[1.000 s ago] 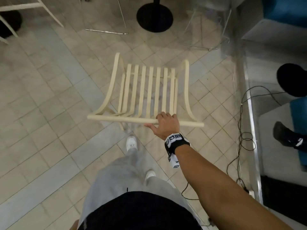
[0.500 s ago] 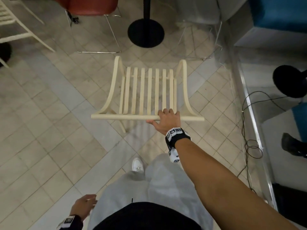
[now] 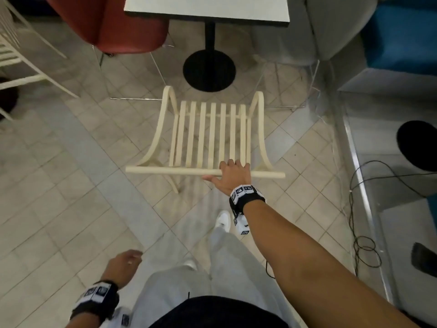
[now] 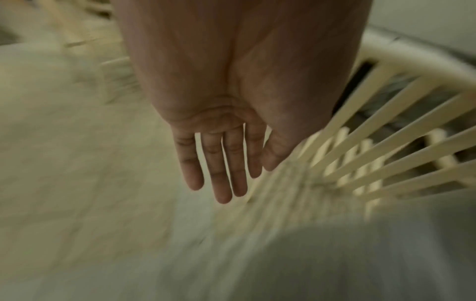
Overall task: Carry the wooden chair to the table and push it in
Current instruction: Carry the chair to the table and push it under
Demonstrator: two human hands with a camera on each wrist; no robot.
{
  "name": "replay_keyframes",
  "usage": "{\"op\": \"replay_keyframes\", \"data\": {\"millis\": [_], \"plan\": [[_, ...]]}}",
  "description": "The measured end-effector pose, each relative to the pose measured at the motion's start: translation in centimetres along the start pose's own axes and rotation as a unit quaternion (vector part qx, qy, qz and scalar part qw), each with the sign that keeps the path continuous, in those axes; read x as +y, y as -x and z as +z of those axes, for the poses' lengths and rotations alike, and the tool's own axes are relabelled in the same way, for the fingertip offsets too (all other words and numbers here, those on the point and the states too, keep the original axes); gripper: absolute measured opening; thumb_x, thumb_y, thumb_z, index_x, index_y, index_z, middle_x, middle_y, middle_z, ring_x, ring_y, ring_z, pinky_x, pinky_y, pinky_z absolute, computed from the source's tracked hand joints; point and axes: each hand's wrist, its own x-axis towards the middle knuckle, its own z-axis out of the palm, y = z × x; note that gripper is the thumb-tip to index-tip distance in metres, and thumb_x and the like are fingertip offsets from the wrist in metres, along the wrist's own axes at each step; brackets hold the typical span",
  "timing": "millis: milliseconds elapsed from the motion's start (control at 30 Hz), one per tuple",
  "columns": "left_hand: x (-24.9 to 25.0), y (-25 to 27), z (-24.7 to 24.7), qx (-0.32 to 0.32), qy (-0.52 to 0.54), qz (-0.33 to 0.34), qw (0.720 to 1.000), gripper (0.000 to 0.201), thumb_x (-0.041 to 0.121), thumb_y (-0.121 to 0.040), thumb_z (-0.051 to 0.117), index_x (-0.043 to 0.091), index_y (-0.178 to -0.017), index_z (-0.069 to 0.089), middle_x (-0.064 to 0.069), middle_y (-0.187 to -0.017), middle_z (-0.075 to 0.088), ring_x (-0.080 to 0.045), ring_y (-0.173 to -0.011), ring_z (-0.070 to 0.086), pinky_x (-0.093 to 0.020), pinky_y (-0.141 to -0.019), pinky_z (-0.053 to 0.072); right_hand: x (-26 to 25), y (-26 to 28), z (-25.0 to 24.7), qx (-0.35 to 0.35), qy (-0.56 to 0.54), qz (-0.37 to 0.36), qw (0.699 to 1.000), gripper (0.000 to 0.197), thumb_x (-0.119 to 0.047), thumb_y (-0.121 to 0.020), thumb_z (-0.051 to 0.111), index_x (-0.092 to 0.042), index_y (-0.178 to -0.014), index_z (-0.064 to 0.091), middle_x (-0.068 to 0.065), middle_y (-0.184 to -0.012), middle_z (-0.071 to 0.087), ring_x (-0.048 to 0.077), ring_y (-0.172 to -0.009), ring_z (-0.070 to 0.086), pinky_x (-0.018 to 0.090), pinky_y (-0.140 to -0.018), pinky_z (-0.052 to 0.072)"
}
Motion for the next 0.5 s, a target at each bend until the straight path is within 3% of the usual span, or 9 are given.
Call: {"op": "replay_keyframes", "data": {"millis": [67,167,233,300,367,433,500], "plan": [[6.5,-2.3,-3.4,0.091,-0.037,0.086,0.991,0.010,0.024,-0.091,0.064,0.033,-0.092,0.068,-0.002,-0.092,0.079,-0.021,-0.085,0.073,-0.032,-0.081,0.053,0.5,-1.8,-0.7,-0.001,0.002,-0.005,1.000,0.102,-0.097,-0.075,0.014,-0.018,-0.118,0.062,0.007,-0.115,0.066,0.031,-0.108,0.058,0.057,-0.096,0.041],[16.6,-5.0,-7.8,0.240,-0.020,0.211,0.948,0.016,0.026,-0.089,0.064,0.024,-0.102,0.072,0.004,-0.091,0.074,-0.017,-0.084,0.066,-0.033,-0.079,0.052,1.2,-3.7,-1.7,0.006,0.007,-0.020,1.000,0.101,-0.095,-0.076,0.014,-0.016,-0.117,0.063,0.007,-0.112,0.067,0.031,-0.104,0.059,0.055,-0.093,0.042],[22.4,-6.7,-9.6,0.278,-0.032,0.276,0.920,0.022,0.030,-0.087,0.066,0.021,-0.106,0.072,0.002,-0.096,0.072,-0.020,-0.092,0.063,-0.036,-0.085,0.050,1.6,-4.6,-2.0,0.012,0.015,-0.029,0.999,0.099,-0.094,-0.078,0.013,-0.016,-0.113,0.063,0.007,-0.109,0.068,0.031,-0.101,0.060,0.054,-0.090,0.044],[26.5,-8.9,-10.1,0.249,-0.068,0.305,0.917,0.032,0.043,-0.086,0.064,0.022,-0.109,0.070,0.000,-0.105,0.072,-0.022,-0.101,0.061,-0.039,-0.092,0.047,1.9,-5.1,-2.1,0.018,0.013,-0.032,0.999,0.098,-0.093,-0.079,0.013,-0.016,-0.113,0.063,0.007,-0.108,0.068,0.032,-0.099,0.060,0.054,-0.089,0.045],[29.1,-11.2,-10.1,0.180,-0.146,0.290,0.929,0.051,0.062,-0.083,0.056,0.025,-0.116,0.068,0.000,-0.114,0.072,-0.024,-0.109,0.061,-0.041,-0.097,0.047,2.0,-5.8,-2.2,0.026,0.010,-0.034,0.999,0.097,-0.093,-0.080,0.015,-0.016,-0.112,0.064,0.008,-0.107,0.069,0.033,-0.098,0.061,0.054,-0.088,0.045],[30.5,-12.8,-9.7,0.101,-0.201,0.265,0.938,0.071,0.077,-0.079,0.042,0.026,-0.121,0.066,-0.001,-0.119,0.072,-0.024,-0.110,0.063,-0.044,-0.099,0.047,2.2,-6.4,-2.2,0.032,0.007,-0.037,0.999,0.094,-0.092,-0.081,0.018,-0.015,-0.111,0.064,0.008,-0.105,0.069,0.032,-0.095,0.061,0.053,-0.085,0.045],[30.4,-14.1,-9.2,0.090,-0.234,0.267,0.930,0.078,0.084,-0.078,0.031,0.028,-0.118,0.068,0.002,-0.114,0.073,-0.022,-0.104,0.066,-0.044,-0.097,0.045,2.4,-6.8,-2.2,0.039,0.007,-0.037,0.999,0.092,-0.092,-0.081,0.018,-0.016,-0.107,0.064,0.007,-0.101,0.069,0.031,-0.090,0.060,0.051,-0.082,0.045]]}}
